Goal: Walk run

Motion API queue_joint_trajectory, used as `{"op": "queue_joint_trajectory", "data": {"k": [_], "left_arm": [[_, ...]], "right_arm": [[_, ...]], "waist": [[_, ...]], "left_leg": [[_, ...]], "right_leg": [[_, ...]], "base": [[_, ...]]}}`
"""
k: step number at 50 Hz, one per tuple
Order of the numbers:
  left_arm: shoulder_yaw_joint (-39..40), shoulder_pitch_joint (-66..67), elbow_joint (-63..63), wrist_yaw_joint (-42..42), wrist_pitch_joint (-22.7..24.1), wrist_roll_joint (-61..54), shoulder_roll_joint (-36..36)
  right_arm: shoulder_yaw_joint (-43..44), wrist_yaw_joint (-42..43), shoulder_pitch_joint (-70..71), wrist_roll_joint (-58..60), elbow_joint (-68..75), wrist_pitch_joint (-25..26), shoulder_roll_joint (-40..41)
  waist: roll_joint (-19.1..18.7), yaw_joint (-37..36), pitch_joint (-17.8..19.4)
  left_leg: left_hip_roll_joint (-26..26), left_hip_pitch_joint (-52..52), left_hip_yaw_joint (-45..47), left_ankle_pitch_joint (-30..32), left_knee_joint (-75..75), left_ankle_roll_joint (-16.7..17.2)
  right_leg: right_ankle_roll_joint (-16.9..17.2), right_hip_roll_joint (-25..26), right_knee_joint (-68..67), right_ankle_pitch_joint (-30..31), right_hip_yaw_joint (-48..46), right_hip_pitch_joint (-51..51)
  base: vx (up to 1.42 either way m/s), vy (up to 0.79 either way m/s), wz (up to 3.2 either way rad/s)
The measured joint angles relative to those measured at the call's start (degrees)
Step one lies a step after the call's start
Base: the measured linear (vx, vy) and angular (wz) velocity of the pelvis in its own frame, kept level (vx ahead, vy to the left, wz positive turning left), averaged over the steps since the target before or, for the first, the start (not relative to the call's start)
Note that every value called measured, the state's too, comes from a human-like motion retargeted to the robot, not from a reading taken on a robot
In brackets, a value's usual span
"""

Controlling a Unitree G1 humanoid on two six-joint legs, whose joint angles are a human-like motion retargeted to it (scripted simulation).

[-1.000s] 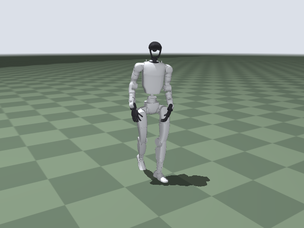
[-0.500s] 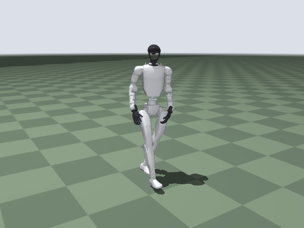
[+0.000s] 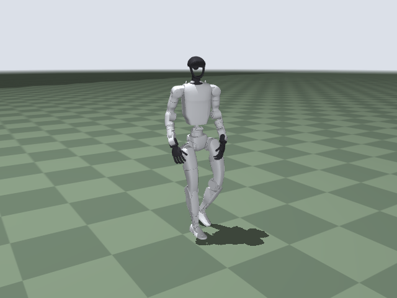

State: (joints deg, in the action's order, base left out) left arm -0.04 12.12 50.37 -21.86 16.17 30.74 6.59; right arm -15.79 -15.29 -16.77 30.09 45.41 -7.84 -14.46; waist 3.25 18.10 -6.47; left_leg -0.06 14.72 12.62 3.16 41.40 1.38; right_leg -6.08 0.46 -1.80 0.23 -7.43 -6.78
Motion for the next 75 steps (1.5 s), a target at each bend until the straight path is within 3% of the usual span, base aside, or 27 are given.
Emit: {"op": "queue_joint_trajectory", "data": {"k": [7, 15, 17, 19, 22, 25, 27, 30, 36, 39, 46, 53, 57, 60, 65, 68, 72, 75], "left_arm": [[1.54, 0.48, -1.29, 0.23, 2.66, -3.7, -1.4], [2.34, -0.66, -0.14, -2.1, 0.78, -4.9, -1.97], [2.79, -1.03, -0.07, -2.92, 0.25, -5.07, -2.22], [3.19, -1.17, -0.09, -3.35, 0.0, -5.15, -2.4], [4.1, -1.04, 0.0, -2.83, -0.66, -5.04, -2.72], [5.89, -0.69, 1.59, -5.06, -3.82, -5.97, -3.5], [6.01, -0.59, 2.05, -7.25, -6.17, -7.04, -2.62], [3.76, -0.46, 1.46, -6.34, -5.38, -7.48, 0.36], [2.38, -0.88, 4.72, -8.22, -5.53, -5.05, 0.39], [2.69, -0.82, 5.91, -7.42, -5.61, -5.32, -0.62], [3.01, -0.77, 9.31, -7.3, -5.65, -7.59, -1.87], [2.21, -1.67, 11.06, -8.25, -6.44, -5.38, -1.39], [2.35, -1.22, 12.12, -6.99, -6.36, -4.77, -2.0], [3.23, -0.76, 13.4, -6.26, -7.01, -5.4, -2.88], [2.86, -1.57, 14.71, -5.24, -6.48, -7.67, -3.71], [-0.92, -2.24, 11.4, -3.77, -4.4, -5.86, -1.55], [-3.29, -2.31, 5.0, -0.15, -0.12, 1.84, 2.35], [-1.51, -1.91, 3.48, 1.89, 1.81, 2.21, 1.73]], "right_arm": [[1.13, -0.41, -0.9, -3.37, 1.46, -0.72, 0.53], [1.49, -2.56, -0.01, -1.59, 2.13, -0.04, 0.4], [1.39, -2.65, 0.02, -1.45, 2.36, 0.09, 0.41], [1.33, -2.85, -0.09, -1.39, 2.71, 0.4, 0.51], [1.65, -3.22, -0.4, -1.84, 3.49, 1.11, 1.16], [1.63, -3.34, 0.09, -2.0, 5.2, 1.71, 2.47], [0.6, -2.59, 1.05, -2.45, 6.14, 2.16, 3.25], [-1.74, -0.15, 2.46, -1.72, 4.13, 2.53, 2.33], [-0.88, 8.72, 2.35, 4.05, -1.65, -0.55, 0.45], [-0.5, 12.39, 1.28, 0.51, -2.9, -4.07, 0.38], [-0.54, 15.15, 0.25, -1.6, -4.52, -6.42, -0.58], [-0.55, 11.23, 0.58, -1.49, -3.99, -3.79, -0.89], [0.17, 9.45, 0.72, -2.26, -4.15, -3.28, -0.43], [1.0, 10.09, 0.09, -3.87, -3.98, -2.64, 0.24], [1.88, 3.21, 0.67, -4.32, -2.98, -0.12, 0.18], [0.83, 3.83, 1.84, -3.23, -3.53, 0.13, -1.91], [-0.09, 2.29, 2.18, -1.87, -1.82, -0.2, -1.86], [0.58, 0.64, 1.63, -3.05, -0.36, 0.37, -0.62]], "waist": [[-3.0, -3.09, 2.65], [-2.65, -5.54, 3.25], [-2.48, -6.28, 3.08], [-1.74, -7.25, 2.42], [-0.79, -9.06, 0.76], [0.42, -8.49, -1.74], [-0.59, -7.65, -1.8], [-3.56, -6.4, -0.6], [-6.99, -4.71, 1.18], [-7.28, -2.41, 1.79], [-3.84, 0.77, 3.23], [-4.6, 3.6, 3.49], [-5.65, 4.79, 2.1], [-6.69, 7.12, 0.72], [-6.24, 6.59, 0.35], [-3.53, 7.39, 0.3], [-1.8, 6.64, 0.84], [-0.32, 2.89, 1.16]], "left_leg": [[1.41, 6.0, 6.83, -3.15, -23.7, -0.97], [-5.08, 10.23, -0.54, -2.76, -42.2, 3.05], [-4.94, 9.32, 0.37, -1.38, -41.46, 1.87], [-5.22, 8.36, 1.39, 1.79, -39.7, -2.9], [-6.53, 6.89, -1.95, 7.13, -40.31, -7.31], [-6.07, 4.92, -0.5, 3.91, -39.68, -9.4], [-4.37, 3.42, -0.81, 1.42, -38.51, -9.35], [-1.67, 0.46, -2.17, -2.18, -37.4, -9.78], [-0.7, -4.49, -2.65, -6.9, -36.63, -10.9], [-2.48, -7.09, -4.39, -8.37, -37.01, -11.72], [-8.62, -15.72, -5.54, -11.86, -38.74, -13.26], [-9.16, -21.96, -8.58, -14.96, -37.96, -13.0], [-8.38, -23.87, -9.43, -14.09, -35.91, -11.16], [-6.81, -24.67, -10.85, -8.71, -32.48, -7.66], [-4.17, -20.81, -9.11, 13.11, -16.82, 1.76], [-2.23, -15.05, -4.92, 17.72, -1.74, 1.92], [0.18, -7.27, -3.82, 8.23, 8.44, -0.1], [-0.23, -2.12, -2.44, 1.38, 7.22, -1.55]], "right_leg": [[-2.32, 6.26, 0.39, -4.1, 0.09, 4.95], [-3.92, 8.31, -1.03, -8.15, 1.67, 10.28], [-3.59, 8.42, -1.99, -8.39, 1.52, 11.46], [-2.84, 7.71, -3.25, -7.12, 1.64, 12.43], [-0.65, 6.12, -5.93, -1.72, 0.75, 13.55], [3.99, 3.48, -12.06, 11.46, 0.16, 12.38], [7.61, 5.27, -19.42, 20.82, 4.83, 9.71], [10.48, 10.11, -32.88, 29.23, 8.21, 3.49], [5.82, 8.46, -42.1, 10.75, 6.67, -8.27], [6.29, 5.93, -36.6, 4.7, 5.73, -12.96], [9.59, -0.43, -13.22, 2.02, 7.72, -18.16], [14.53, -3.76, 1.6, 0.73, 1.4, -20.75], [9.68, -3.31, -0.45, 3.31, -0.53, -18.98], [9.03, -2.06, 0.19, 8.64, 3.26, -16.54], [6.53, -2.92, -0.11, 6.68, 2.88, -10.63], [4.56, -4.54, -0.68, 3.86, 1.53, -7.3], [2.89, -3.77, -0.47, 1.21, -1.15, -3.61], [1.9, -2.19, -0.31, -0.27, 0.71, -1.44]], "base": [[0.48, -0.17, -0.32], [0.61, -0.16, -0.44], [0.68, -0.13, -0.52], [0.8, -0.14, -0.66], [0.8, -0.13, -0.74], [0.9, -0.11, -0.55], [0.69, -0.1, -0.37], [0.71, -0.1, -0.27], [0.6, 0.01, -0.03], [0.55, -0.01, 0.65], [0.6, -0.1, 0.46], [0.62, -0.19, 0.58], [0.72, -0.3, 0.54], [0.83, -0.41, 0.86], [0.68, -0.34, 0.34], [0.6, -0.32, 0.48], [0.44, -0.31, 0.12], [0.47, -0.27, -0.72]]}}
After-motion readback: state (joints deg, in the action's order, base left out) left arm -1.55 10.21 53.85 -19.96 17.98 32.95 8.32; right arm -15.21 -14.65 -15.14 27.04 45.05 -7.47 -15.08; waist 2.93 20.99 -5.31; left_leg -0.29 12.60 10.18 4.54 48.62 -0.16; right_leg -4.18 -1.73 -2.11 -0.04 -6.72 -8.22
